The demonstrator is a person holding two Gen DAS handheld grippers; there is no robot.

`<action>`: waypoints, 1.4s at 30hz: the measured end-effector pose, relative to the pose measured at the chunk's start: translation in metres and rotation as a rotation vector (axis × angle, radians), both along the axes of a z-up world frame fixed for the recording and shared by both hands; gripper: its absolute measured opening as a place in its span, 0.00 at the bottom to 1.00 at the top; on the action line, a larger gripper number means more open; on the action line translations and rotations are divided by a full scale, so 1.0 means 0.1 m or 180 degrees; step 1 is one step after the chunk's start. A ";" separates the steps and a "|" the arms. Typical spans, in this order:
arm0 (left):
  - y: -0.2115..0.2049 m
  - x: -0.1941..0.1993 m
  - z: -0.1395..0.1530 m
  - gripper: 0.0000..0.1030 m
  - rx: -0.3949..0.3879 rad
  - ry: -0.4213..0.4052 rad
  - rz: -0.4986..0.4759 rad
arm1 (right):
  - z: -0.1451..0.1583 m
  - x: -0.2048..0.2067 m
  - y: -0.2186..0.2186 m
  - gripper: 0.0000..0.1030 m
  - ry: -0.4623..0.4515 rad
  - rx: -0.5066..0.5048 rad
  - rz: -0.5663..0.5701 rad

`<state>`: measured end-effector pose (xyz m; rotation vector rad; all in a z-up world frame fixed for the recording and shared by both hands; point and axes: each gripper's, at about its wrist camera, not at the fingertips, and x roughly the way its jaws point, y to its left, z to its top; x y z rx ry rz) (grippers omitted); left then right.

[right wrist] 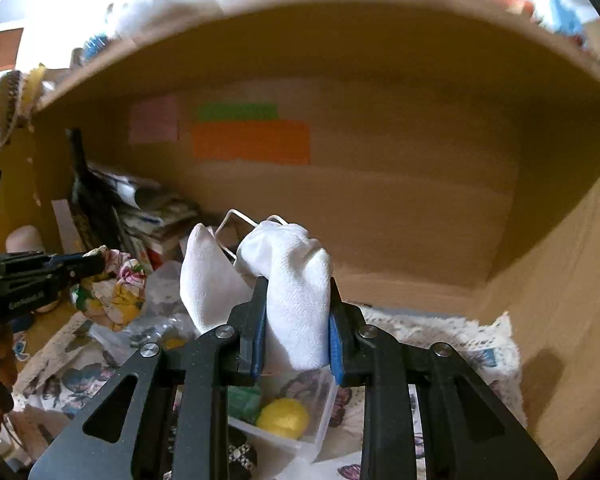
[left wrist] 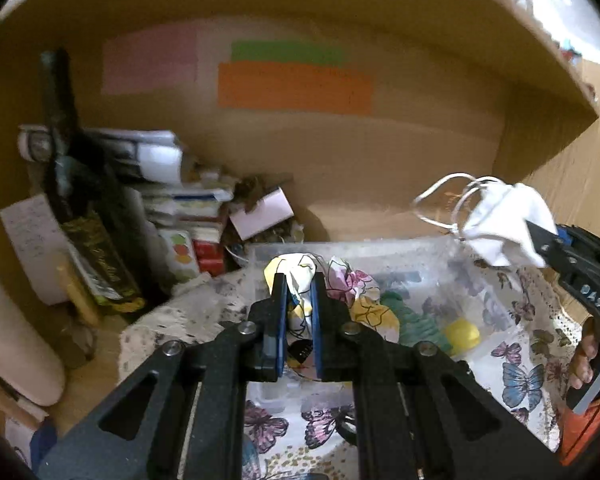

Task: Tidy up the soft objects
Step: 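Lift the scrunchie and white mask into the clear box and open both grippers, then grasp the black-and-white hair tie with the left gripper while the right grasps the black cap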

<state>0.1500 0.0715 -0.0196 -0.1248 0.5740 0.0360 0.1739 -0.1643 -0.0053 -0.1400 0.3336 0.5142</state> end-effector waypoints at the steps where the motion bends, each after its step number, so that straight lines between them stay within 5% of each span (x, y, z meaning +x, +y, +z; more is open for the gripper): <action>1: -0.01 0.04 -0.04 0.09 -0.0021 0.0049 -0.0022 | -0.05 0.09 0.02 0.22 0.0075 -0.0019 -0.0002; 16: -0.14 0.27 -0.48 0.14 -0.0034 0.0520 -0.0169 | -0.73 0.60 0.36 0.25 0.0817 -0.0626 -0.0014; 21: -0.19 0.14 -0.37 0.47 0.0062 0.0409 -0.0182 | -0.74 0.57 0.39 0.34 0.0842 -0.0697 0.0005; 23: -0.21 0.09 -0.31 0.56 0.0110 0.0344 -0.0166 | -0.73 0.57 0.40 0.48 0.0878 -0.0671 0.0013; 27: -0.22 0.00 -0.18 0.78 0.0139 0.0287 -0.0154 | -0.66 0.55 0.40 0.56 0.0887 -0.0551 0.0040; 30: -0.20 -0.11 -0.07 0.93 0.0099 0.0226 -0.0088 | -0.54 0.47 0.37 0.73 0.0808 -0.0462 0.0072; 32: -0.20 -0.19 -0.01 0.98 0.0133 0.0164 -0.0034 | -0.44 0.39 0.34 0.81 0.0740 -0.0381 0.0096; 42: -0.18 -0.58 -0.05 0.99 0.0182 0.0187 -0.0083 | -0.16 -0.14 0.23 0.85 0.0405 -0.0207 0.0297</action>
